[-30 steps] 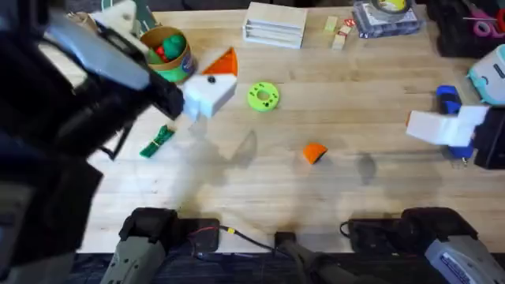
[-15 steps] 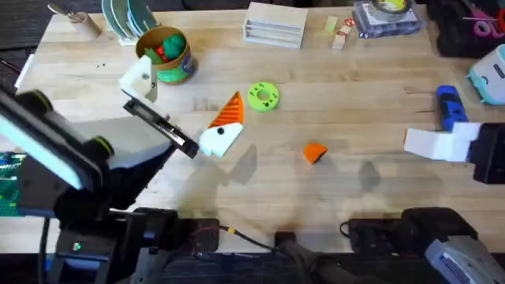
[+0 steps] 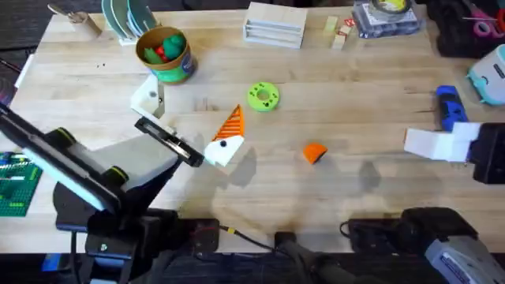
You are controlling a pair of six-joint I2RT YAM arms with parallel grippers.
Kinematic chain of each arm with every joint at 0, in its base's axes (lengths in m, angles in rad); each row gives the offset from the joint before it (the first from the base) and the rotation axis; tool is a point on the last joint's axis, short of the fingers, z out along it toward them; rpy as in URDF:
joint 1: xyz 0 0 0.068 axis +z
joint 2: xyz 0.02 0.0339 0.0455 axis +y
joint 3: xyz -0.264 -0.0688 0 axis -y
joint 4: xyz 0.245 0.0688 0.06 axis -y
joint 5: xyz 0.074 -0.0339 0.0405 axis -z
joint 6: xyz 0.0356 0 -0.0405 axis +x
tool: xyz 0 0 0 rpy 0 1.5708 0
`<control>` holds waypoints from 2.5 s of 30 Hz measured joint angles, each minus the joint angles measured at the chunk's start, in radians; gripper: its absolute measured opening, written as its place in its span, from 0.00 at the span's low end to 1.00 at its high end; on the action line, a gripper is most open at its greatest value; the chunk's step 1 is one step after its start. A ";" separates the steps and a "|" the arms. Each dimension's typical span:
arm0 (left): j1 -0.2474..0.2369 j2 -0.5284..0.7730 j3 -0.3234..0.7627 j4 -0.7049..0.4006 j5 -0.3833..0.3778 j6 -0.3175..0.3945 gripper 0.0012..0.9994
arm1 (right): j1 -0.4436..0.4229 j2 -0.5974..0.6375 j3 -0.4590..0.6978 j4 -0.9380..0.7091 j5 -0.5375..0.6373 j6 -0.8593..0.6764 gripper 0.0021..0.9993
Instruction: Pick up the gripper from the table and insert it into the empty holder that is missing its gripper. Then pick up a screw, insert it into the mounting hole, and use the screwdriver to tighten it. Finally, clean up the table by picking up the vegetable and placing it into the bucket.
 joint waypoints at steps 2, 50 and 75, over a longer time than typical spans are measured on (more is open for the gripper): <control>0.000 0.000 -0.013 0.002 0.000 -0.006 0.99 | 0.000 0.000 0.000 0.000 0.000 0.000 0.99; 0.000 0.001 -0.063 -0.142 0.001 -0.016 0.99 | 0.000 0.000 0.000 0.000 0.000 0.000 0.99; 0.000 0.001 -0.063 -0.157 0.416 -0.016 0.99 | 0.000 0.000 0.000 0.000 0.000 0.000 0.99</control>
